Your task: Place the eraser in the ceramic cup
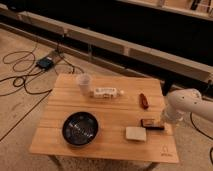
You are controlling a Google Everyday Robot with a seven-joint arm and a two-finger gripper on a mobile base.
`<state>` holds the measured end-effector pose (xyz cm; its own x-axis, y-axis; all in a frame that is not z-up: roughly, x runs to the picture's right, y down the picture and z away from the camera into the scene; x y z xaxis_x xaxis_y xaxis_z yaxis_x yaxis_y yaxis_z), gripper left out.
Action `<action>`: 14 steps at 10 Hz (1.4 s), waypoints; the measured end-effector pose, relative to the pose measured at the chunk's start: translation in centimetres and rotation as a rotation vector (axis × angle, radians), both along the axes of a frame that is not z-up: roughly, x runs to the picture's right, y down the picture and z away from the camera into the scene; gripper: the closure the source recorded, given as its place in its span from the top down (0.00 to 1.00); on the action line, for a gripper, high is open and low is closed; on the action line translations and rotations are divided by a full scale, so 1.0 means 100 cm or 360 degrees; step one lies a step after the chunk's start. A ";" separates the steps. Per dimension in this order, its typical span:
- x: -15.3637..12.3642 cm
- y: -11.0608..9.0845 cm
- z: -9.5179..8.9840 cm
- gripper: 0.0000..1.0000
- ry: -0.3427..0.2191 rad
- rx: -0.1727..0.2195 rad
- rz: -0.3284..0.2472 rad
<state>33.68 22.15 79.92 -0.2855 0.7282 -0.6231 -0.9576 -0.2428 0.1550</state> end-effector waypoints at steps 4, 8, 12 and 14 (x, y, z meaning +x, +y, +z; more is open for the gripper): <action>0.012 0.014 -0.009 0.65 -0.0018 -0.0066 -0.0025; 0.025 0.025 -0.002 0.65 0.0006 -0.0125 -0.0031; 0.036 0.026 0.014 0.65 0.0025 -0.0152 -0.0020; 0.037 0.019 0.023 0.65 0.0027 -0.0138 -0.0019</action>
<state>37.35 24.06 82.21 -0.2883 0.6751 -0.6790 -0.9574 -0.2164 0.1913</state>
